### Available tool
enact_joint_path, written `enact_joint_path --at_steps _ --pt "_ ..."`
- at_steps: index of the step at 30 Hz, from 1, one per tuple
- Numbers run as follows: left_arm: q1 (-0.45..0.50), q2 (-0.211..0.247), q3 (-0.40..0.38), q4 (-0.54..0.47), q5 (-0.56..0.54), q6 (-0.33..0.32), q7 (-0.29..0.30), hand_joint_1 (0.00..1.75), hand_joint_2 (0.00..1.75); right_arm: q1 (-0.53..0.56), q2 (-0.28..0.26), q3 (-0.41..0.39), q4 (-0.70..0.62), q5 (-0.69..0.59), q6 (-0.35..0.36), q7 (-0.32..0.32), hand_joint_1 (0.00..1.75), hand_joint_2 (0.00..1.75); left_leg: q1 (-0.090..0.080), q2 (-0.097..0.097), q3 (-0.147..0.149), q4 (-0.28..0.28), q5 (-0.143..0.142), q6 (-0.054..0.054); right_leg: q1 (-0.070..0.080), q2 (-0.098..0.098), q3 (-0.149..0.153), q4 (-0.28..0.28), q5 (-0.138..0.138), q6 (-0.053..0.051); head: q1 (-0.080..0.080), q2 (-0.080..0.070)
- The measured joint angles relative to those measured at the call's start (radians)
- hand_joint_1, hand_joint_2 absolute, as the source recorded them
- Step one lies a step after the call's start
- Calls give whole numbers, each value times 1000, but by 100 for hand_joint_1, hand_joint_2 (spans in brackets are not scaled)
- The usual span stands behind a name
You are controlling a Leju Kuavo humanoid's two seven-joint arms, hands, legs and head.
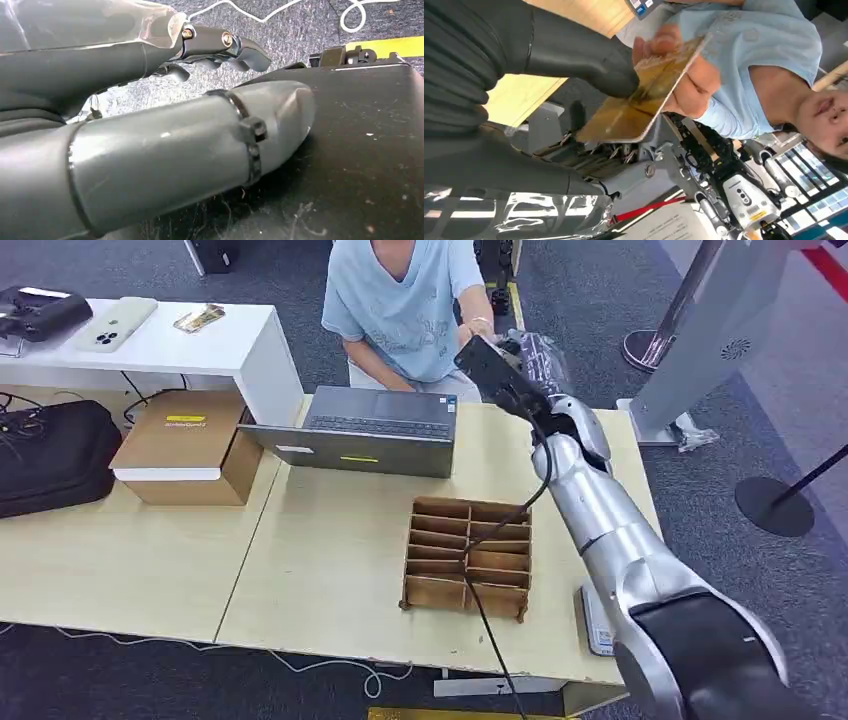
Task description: Pass the card to the sensor for recognition and then transmit it.
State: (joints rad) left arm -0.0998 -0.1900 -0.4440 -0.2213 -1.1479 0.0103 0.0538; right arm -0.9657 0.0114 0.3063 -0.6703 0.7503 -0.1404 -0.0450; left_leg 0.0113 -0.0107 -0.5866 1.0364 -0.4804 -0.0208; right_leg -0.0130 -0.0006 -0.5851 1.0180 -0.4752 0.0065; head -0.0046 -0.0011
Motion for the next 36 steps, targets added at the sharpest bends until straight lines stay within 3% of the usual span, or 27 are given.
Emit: enact_joint_path --at_steps 9,13,20,27,33,36 --pt "0 0 0 0 -1 1 0 0 0 1 0 -16 -2 16 -13 -10 175 175 0 0 0 0 0 0 0 0 0 0 0 0 0 0" --pt "0 0 0 0 -2 2 0 0 0 18 0 -19 -25 74 -73 3 175 175 0 0 0 0 0 0 0 0 0 0 0 0 0 0" --pt "1 0 1 0 3 7 0 0 0 129 -7 -34 -179 68 -110 -13 175 175 0 0 0 0 0 0 0 0 0 0 0 0 0 0" --pt "6 1 3 0 3 16 0 0 0 273 -53 -117 -378 -128 11 -83 175 175 0 0 0 0 0 0 0 0 -1 -1 0 0 0 0" --pt "9 5 5 0 8 20 2 0 0 371 -139 -229 -480 -305 138 -112 175 175 0 -2 0 1 -1 1 0 -2 0 -1 0 0 0 0" --pt "11 9 10 0 11 23 3 0 0 423 -207 -288 -504 -379 218 -109 175 175 0 -2 -1 1 -1 1 0 -3 0 -2 0 0 0 0"
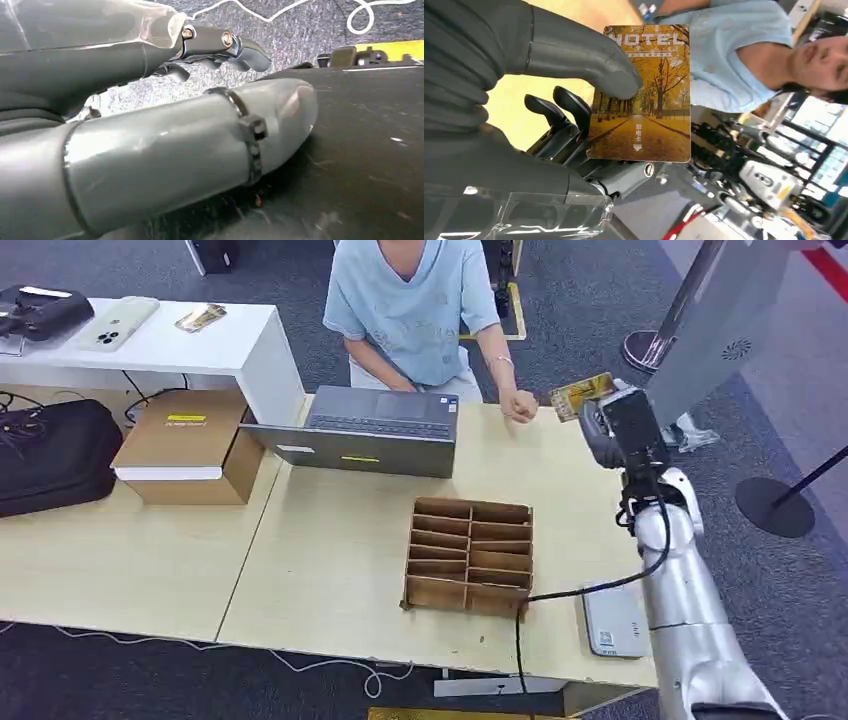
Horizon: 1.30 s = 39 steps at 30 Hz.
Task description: Pass the card to the sensor for recognition and then transmit it.
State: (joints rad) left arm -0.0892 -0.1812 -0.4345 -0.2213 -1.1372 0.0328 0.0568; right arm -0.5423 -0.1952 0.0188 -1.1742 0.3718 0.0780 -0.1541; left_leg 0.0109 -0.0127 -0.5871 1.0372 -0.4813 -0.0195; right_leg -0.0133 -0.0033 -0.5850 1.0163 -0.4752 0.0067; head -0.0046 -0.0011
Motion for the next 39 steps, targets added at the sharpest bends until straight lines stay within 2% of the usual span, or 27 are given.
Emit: enact_joint_path --at_steps 2,7,17,19,23,26,30,39 --pt "1 3 10 0 2 8 0 0 0 32 -62 -32 1 -66 79 6 175 175 0 -1 -1 0 0 1 0 -1 0 0 0 0 0 0" --pt "5 14 23 0 3 14 0 0 0 109 -204 -94 -5 -168 203 39 175 175 0 -2 -1 0 -1 2 0 -2 0 -1 -1 1 0 0" --pt "7 27 43 0 -6 13 0 0 0 372 -448 -231 -144 -299 419 115 175 175 -1 -3 -2 0 -3 4 -1 -4 0 -1 -3 3 0 0" --pt "7 27 44 0 -6 12 0 0 0 416 -492 -254 -169 -310 449 113 175 175 -1 -2 -2 0 -3 4 -1 -3 0 -1 -3 3 0 0" --pt "7 29 48 0 -2 11 -3 0 0 507 -567 -285 -221 -341 535 56 175 175 -1 -2 -2 0 -3 4 -1 -3 0 -1 -3 3 0 0" --pt "7 32 51 0 -1 12 -4 0 0 549 -601 -294 -247 -358 573 42 175 175 -1 -1 -2 0 -3 4 -1 -2 0 -1 -2 3 0 0" --pt "7 32 52 0 -2 12 -4 0 0 576 -607 -278 -266 -317 575 29 175 175 -1 -1 -1 0 -3 4 -1 -2 0 -1 -2 3 0 0" --pt "5 30 60 0 -9 10 -3 0 0 577 -597 -104 -282 -240 548 18 175 175 -1 -1 -1 0 -3 4 -1 -2 0 0 -2 3 0 0"
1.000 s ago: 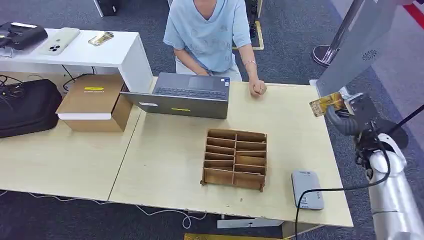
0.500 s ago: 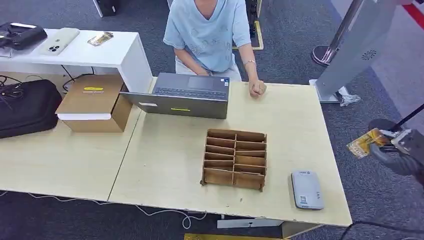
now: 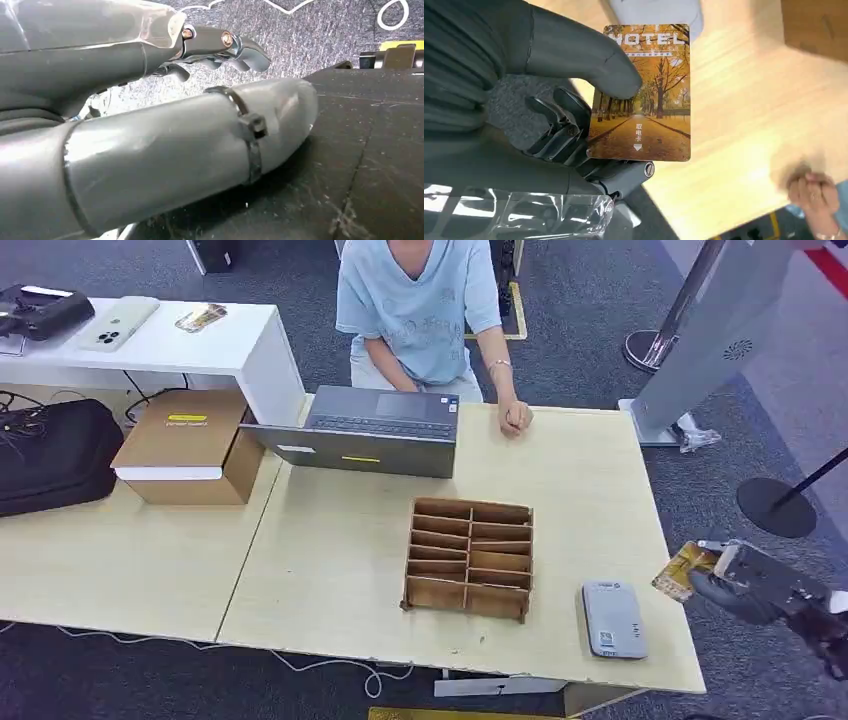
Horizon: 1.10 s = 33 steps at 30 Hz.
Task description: Pass the card to the sensor for recognition and then transmit it.
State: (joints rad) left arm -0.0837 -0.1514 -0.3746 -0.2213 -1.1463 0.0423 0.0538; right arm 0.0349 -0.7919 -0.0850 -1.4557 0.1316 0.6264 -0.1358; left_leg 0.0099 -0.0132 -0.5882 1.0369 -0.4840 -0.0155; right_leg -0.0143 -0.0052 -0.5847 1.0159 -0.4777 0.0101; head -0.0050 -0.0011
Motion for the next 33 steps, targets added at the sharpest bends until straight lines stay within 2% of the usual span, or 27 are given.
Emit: enact_joint_path --at_steps 8,14,21,26,33 --pt "0 -4 4 0 -7 0 -1 0 0 -19 18 152 12 47 -35 13 175 175 0 0 0 0 0 0 0 0 0 0 0 0 0 0" --pt "0 -5 6 0 -9 -3 -1 0 0 -22 36 194 30 82 -66 27 175 175 0 0 0 0 0 0 0 0 0 0 0 0 0 0" --pt "0 -5 8 0 -5 -3 -1 0 0 -75 49 239 97 113 -69 11 175 175 0 0 0 0 0 0 0 0 0 0 0 0 0 0" --pt "-1 -5 8 0 -4 -6 -1 0 0 -145 58 287 181 153 -86 -6 175 175 0 1 0 0 0 0 0 1 0 0 0 0 0 0" --pt "-1 -5 8 0 -2 -7 0 0 0 -217 100 331 291 201 -143 -17 175 175 0 1 0 0 0 0 0 1 0 0 0 0 0 0"
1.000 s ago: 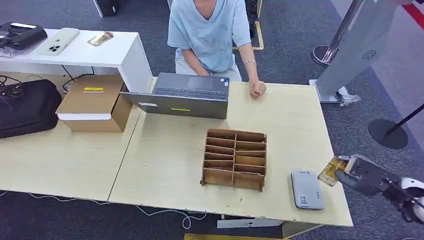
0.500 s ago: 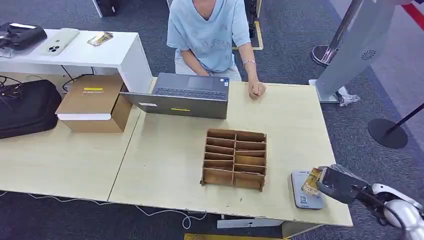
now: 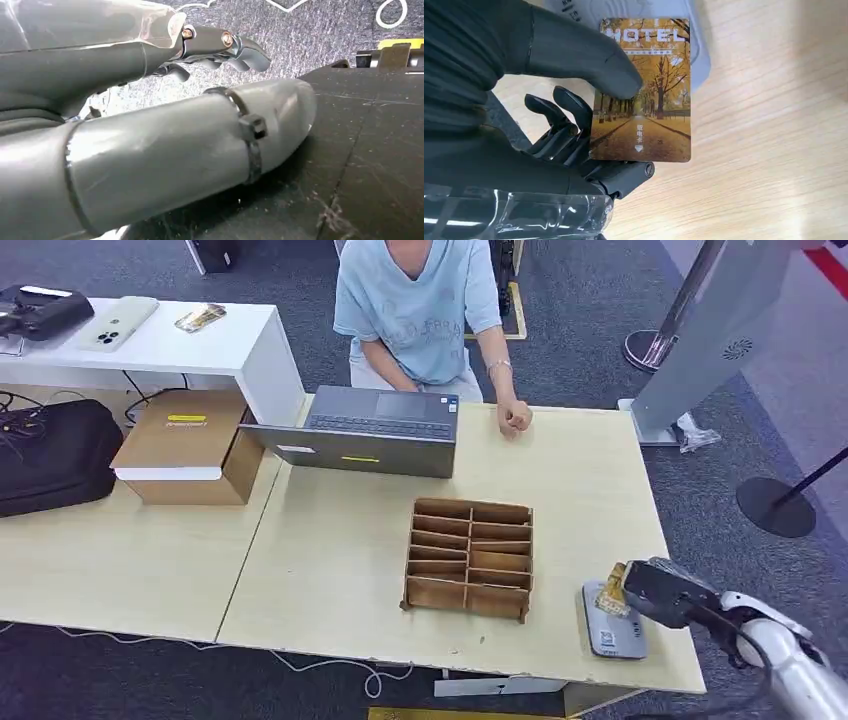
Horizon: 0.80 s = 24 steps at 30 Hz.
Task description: Pass the card to the sensor for recognition and then transmit it.
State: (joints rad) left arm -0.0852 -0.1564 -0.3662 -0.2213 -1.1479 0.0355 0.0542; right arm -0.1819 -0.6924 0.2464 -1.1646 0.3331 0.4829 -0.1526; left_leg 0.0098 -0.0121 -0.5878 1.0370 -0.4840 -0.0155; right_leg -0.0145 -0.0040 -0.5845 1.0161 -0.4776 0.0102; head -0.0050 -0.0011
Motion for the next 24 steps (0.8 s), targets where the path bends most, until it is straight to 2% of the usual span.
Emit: enact_joint_path --at_steps 6,24 --pt "0 0 2 0 0 6 1 0 0 -43 19 20 69 14 -13 -2 175 175 0 0 0 0 0 0 0 0 0 0 0 0 0 0" --pt "0 0 16 0 -4 3 2 0 0 -61 27 33 109 22 -13 -15 175 175 0 0 1 0 0 0 0 0 1 0 0 0 0 0"
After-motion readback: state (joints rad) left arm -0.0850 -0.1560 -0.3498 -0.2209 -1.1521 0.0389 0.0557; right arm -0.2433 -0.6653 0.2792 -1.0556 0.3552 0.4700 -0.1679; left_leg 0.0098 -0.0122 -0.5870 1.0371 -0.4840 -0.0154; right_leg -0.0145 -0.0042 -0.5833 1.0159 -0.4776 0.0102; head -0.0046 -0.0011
